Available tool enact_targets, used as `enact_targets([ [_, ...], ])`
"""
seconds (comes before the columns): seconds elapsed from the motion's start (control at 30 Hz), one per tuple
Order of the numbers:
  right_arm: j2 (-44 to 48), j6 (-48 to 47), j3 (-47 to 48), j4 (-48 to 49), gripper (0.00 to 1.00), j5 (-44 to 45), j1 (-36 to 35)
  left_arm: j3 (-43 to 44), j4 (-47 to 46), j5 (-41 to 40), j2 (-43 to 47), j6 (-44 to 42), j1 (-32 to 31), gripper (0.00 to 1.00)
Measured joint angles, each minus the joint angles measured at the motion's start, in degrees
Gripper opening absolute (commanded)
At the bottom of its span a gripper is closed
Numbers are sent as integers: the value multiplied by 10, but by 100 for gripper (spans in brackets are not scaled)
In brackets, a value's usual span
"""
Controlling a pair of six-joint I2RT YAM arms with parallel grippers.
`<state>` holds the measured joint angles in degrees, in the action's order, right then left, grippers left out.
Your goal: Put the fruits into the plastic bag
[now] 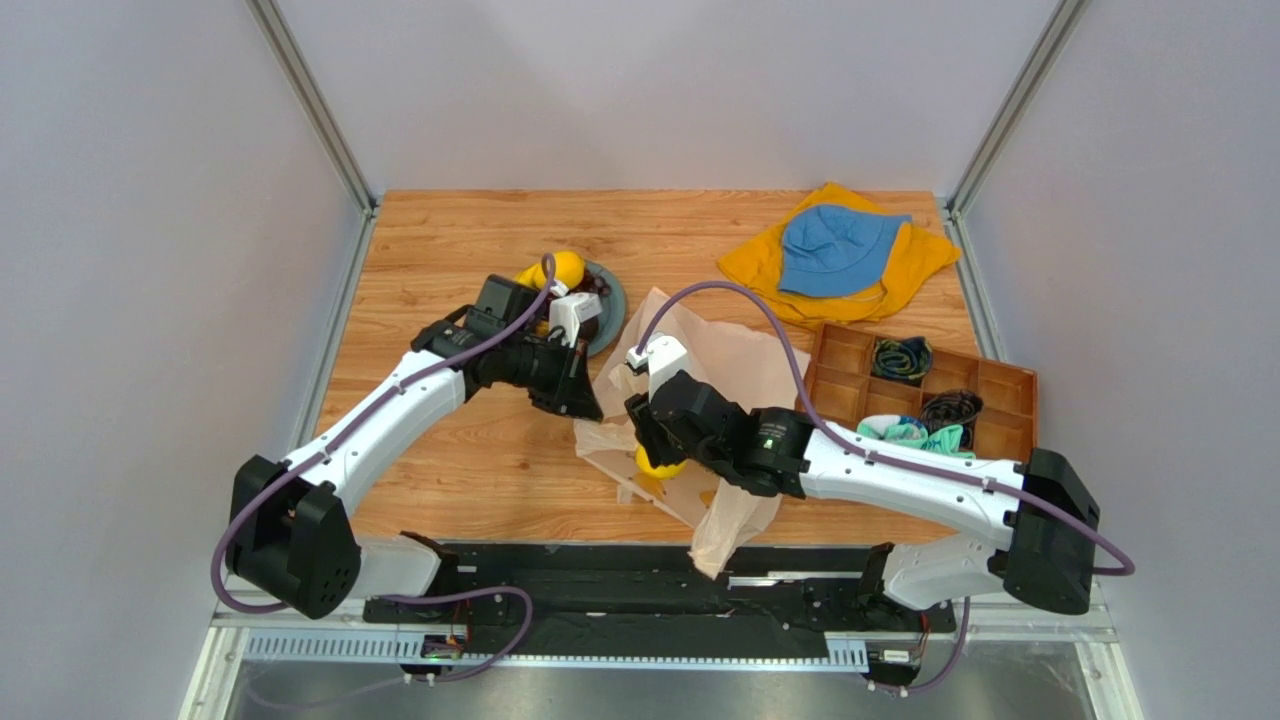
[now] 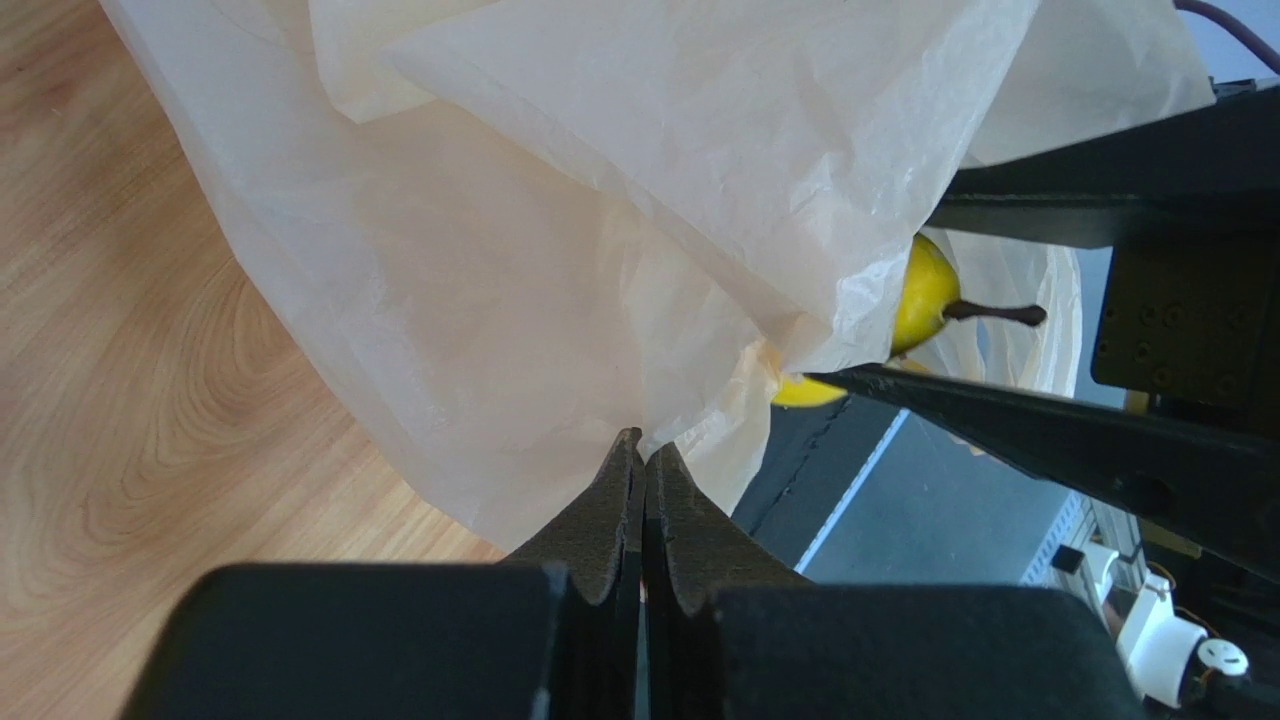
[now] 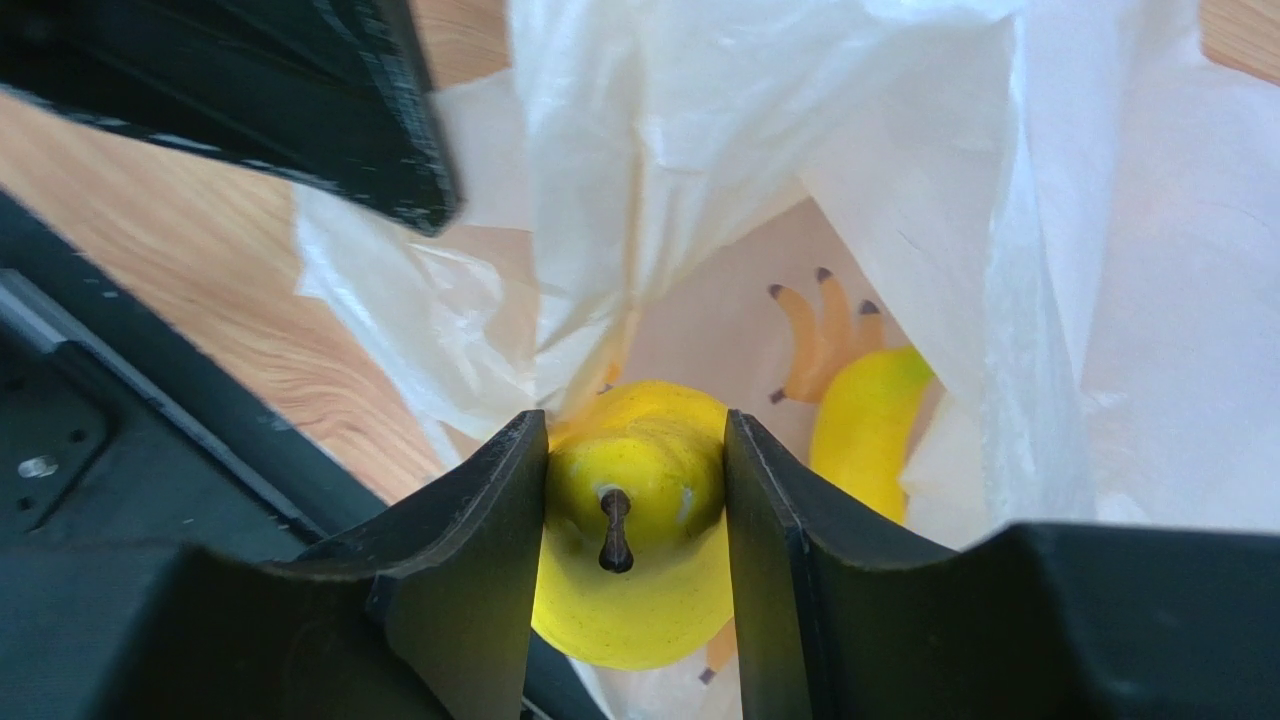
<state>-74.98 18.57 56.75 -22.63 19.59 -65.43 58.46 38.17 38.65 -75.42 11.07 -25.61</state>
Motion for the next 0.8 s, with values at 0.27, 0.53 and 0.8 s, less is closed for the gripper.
enact_targets([
  [0.27,-8,11,-33,-1,0,124,0,0,3,3,-7,-4,2,0],
  [0.53,-77,6,-43,87,0,189,26,0,2,42,-12,-9,2,0],
  [0.8,-137,5,-51,174,5,169,65,0,2,63,-13,-10,2,0],
])
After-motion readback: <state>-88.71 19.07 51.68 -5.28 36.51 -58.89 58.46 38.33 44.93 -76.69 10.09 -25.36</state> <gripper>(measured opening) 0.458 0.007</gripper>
